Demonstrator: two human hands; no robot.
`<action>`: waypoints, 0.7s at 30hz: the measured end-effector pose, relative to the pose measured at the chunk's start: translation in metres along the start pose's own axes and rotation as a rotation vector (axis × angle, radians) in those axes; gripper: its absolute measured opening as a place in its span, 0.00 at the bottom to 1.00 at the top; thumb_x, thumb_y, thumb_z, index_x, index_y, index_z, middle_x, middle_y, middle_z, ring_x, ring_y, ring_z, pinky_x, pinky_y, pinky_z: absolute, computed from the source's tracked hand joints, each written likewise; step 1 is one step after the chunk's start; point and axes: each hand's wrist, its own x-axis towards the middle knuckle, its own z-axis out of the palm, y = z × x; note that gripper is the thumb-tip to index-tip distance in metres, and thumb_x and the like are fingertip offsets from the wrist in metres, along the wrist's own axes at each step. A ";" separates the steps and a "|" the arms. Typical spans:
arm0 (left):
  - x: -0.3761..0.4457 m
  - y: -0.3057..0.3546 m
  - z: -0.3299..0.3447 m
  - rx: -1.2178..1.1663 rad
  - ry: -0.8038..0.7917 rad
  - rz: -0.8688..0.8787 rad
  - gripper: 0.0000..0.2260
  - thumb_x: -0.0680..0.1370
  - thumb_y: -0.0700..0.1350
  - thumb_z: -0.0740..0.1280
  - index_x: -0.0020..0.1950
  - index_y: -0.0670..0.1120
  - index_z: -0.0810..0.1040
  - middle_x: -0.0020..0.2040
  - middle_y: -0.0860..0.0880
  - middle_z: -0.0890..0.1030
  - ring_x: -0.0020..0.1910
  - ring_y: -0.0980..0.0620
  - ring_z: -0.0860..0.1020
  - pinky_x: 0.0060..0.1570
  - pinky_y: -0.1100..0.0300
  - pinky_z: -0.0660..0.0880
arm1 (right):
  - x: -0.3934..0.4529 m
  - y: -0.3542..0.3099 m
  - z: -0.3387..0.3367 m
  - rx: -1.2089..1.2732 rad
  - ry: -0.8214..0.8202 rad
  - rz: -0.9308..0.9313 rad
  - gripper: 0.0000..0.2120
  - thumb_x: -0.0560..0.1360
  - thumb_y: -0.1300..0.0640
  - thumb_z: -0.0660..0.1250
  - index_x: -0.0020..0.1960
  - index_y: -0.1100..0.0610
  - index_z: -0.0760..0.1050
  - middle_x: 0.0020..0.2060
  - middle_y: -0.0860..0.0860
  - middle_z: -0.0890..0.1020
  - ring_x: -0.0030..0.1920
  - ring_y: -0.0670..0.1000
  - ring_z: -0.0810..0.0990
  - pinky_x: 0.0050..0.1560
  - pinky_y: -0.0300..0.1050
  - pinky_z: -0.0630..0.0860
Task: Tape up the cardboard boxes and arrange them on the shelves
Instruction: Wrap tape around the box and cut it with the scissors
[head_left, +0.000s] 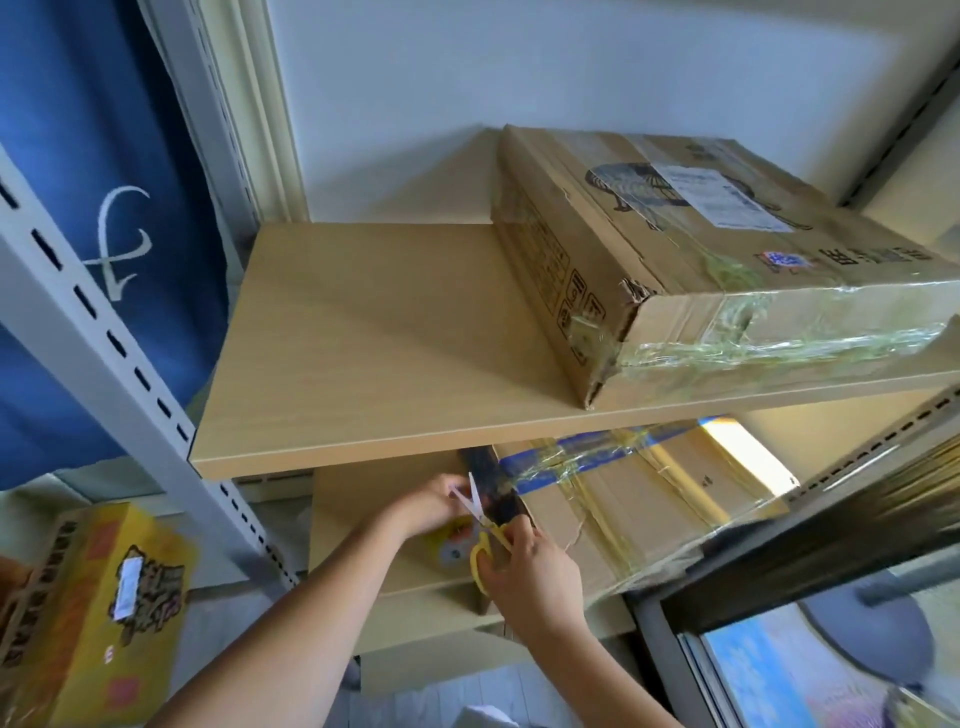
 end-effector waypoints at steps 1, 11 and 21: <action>-0.003 -0.001 -0.002 -0.033 0.002 -0.002 0.07 0.78 0.42 0.68 0.54 0.50 0.80 0.51 0.52 0.81 0.53 0.52 0.78 0.58 0.55 0.75 | -0.001 0.002 -0.003 -0.001 -0.047 0.048 0.21 0.73 0.35 0.59 0.52 0.51 0.71 0.44 0.47 0.81 0.44 0.53 0.81 0.42 0.44 0.76; -0.014 0.006 0.004 -0.231 0.020 -0.043 0.05 0.81 0.41 0.63 0.53 0.49 0.78 0.48 0.48 0.80 0.41 0.56 0.77 0.40 0.65 0.76 | 0.009 -0.006 -0.019 0.020 -0.271 0.228 0.23 0.74 0.35 0.58 0.36 0.55 0.72 0.34 0.51 0.82 0.36 0.51 0.83 0.40 0.44 0.83; -0.023 0.019 0.000 -0.256 -0.028 -0.092 0.06 0.79 0.40 0.62 0.44 0.44 0.76 0.37 0.45 0.78 0.32 0.53 0.76 0.31 0.62 0.74 | 0.034 -0.021 -0.019 -0.109 -0.135 0.179 0.19 0.76 0.39 0.64 0.52 0.55 0.76 0.41 0.49 0.78 0.40 0.51 0.78 0.34 0.42 0.71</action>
